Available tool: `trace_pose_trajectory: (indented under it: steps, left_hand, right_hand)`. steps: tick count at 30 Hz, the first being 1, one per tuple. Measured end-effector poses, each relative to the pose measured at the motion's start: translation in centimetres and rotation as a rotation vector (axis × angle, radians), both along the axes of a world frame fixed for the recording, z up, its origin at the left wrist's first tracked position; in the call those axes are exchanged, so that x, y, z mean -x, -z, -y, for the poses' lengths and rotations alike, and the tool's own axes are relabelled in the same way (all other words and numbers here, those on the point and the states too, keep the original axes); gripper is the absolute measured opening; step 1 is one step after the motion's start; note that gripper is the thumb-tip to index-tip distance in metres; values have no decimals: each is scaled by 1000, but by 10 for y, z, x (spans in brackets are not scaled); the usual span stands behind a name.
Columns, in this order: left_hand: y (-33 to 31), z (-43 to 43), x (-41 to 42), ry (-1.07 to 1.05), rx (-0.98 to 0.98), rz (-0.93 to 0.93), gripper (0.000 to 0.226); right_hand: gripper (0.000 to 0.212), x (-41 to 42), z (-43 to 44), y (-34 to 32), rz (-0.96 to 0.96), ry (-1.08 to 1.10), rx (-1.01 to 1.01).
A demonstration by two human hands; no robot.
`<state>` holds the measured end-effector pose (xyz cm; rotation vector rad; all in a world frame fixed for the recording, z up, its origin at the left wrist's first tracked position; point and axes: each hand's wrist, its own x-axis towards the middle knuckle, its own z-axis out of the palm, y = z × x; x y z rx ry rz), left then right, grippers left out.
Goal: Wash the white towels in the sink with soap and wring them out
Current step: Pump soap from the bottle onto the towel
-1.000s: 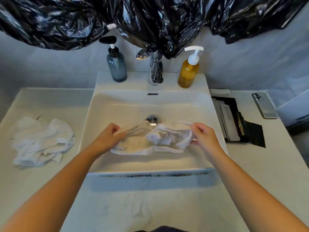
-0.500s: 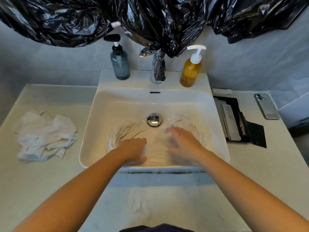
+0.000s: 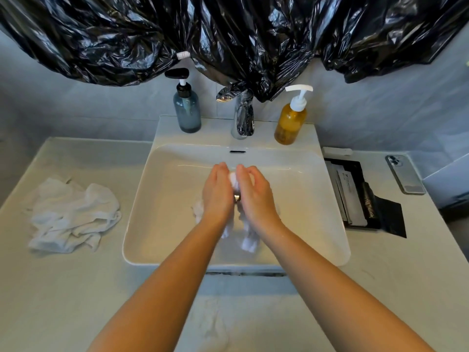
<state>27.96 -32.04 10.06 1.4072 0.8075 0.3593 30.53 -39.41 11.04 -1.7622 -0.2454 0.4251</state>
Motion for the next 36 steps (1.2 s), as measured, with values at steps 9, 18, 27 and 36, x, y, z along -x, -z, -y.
trace_pose_trajectory:
  steps: [9,18,27,36]
  left_hand:
    - [-12,-19,12,528,-211,-214,29]
    - [0,-68,33,417,13,56,24]
    - [-13,-4,-13,-25,11,71,40]
    - [2,-33,23,603,-212,-89,26]
  right_hand:
    - [41,-37,11,10,21,78,100]
    - [24,-35,35,-13,-192,166,14]
    - [51,3,-12,-19,93,225,225]
    - [51,-71,22,-13,-32,219,291]
